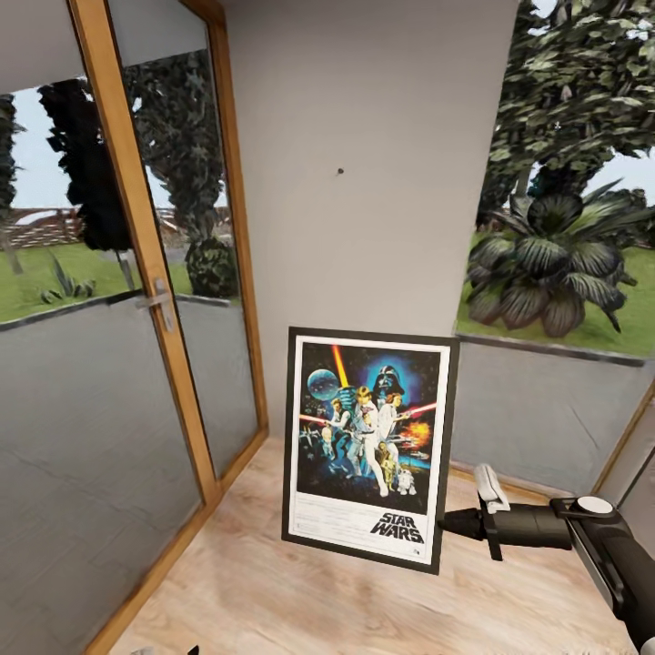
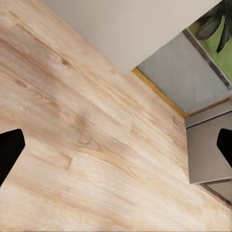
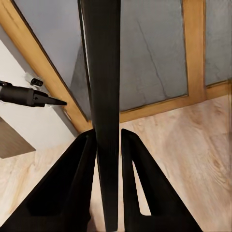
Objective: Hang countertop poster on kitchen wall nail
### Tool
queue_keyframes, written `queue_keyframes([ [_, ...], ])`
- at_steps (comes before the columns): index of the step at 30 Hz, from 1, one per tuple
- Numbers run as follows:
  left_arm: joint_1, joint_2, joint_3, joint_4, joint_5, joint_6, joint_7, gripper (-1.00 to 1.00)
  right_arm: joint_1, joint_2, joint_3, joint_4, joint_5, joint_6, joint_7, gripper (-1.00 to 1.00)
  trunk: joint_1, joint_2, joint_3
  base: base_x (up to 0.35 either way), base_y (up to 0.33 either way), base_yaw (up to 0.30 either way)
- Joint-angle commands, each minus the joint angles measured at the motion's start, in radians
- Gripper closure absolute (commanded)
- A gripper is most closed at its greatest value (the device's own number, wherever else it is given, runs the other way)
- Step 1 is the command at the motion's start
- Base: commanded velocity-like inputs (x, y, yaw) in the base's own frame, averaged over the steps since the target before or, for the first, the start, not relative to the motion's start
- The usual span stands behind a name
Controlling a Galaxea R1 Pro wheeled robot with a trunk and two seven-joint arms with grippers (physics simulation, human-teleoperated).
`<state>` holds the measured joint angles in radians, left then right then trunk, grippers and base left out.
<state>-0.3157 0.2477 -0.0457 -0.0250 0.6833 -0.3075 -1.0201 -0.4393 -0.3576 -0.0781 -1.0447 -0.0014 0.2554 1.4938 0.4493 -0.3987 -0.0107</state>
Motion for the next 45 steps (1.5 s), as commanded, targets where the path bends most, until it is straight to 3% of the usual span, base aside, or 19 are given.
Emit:
queue_keyframes([
  [1,0.0,0.0,-0.005,0.0,0.004,-0.005,-0.002,-1.0,-0.001,0.0,-0.001,0.0,-0.001,0.014,0.006,1.0,0.001,-0.001,-0.001,0.097,0.159,-0.254],
  [17,0.0,0.0,-0.005,0.0,0.004,-0.005,-0.002,-1.0,-0.001,0.0,-0.002,0.0,-0.001,0.015,0.006,1.0,0.001,-0.001,-0.001,0.027,0.042,-0.281],
  [36,0.0,0.001,-0.005,0.0,0.004,-0.005,-0.001,-1.0,-0.001,0.0,-0.002,0.0,-0.002,0.015,0.006,1.0,0.001,-0.001,-0.001,0.195,0.29,-0.021],
  [45,0.0,0.001,-0.005,0.0,0.004,-0.005,-0.001,-1.0,-0.001,0.0,-0.002,0.0,-0.002,0.015,0.006,1.0,0.001,-0.001,-0.001,0.097,0.145,-0.236],
])
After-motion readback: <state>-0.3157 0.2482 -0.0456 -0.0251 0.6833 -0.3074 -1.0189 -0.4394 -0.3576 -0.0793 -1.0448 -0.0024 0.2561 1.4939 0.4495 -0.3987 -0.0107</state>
